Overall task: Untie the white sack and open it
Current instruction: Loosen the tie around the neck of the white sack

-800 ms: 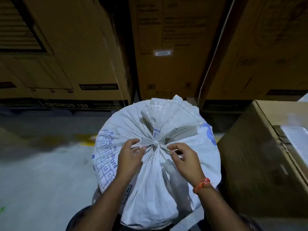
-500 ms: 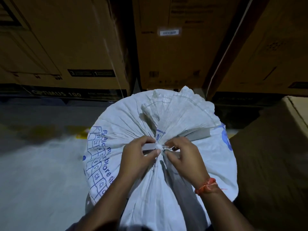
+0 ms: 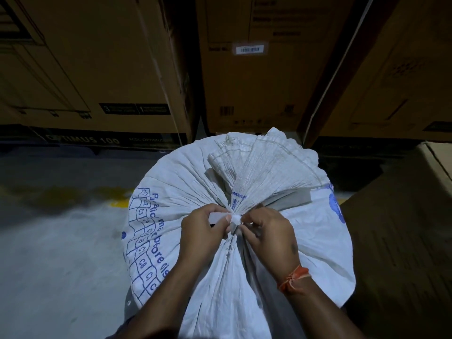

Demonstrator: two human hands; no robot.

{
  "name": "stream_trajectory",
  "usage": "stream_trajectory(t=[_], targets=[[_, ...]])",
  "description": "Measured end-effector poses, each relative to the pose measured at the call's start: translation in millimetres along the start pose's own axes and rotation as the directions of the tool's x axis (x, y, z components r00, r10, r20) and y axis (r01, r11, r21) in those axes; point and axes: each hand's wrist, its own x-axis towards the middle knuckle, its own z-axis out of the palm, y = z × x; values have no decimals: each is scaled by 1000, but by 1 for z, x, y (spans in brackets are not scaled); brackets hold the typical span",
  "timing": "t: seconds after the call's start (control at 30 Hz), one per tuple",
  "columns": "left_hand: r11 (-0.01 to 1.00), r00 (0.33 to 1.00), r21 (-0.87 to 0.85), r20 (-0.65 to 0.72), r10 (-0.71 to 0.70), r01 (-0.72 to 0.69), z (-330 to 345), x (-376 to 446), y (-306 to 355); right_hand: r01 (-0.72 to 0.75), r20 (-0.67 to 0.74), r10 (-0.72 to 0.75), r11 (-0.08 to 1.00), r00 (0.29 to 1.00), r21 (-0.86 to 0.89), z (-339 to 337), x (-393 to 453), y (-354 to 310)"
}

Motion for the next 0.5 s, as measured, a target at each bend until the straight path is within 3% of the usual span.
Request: stream_trajectory(t=[0.27, 0.37, 0.5], targets=[[996, 1000, -87, 21, -15, 16, -3, -6, 7, -16, -11, 17, 993, 1000, 120, -3, -1, 2], [996, 999, -92, 41, -15, 18, -4, -6, 7, -24, 82, 17, 995, 997, 94, -2, -1, 2], [993, 996, -111, 87, -16, 26, -6, -6, 9, 33, 14, -33, 999, 999, 26, 1, 1, 1]])
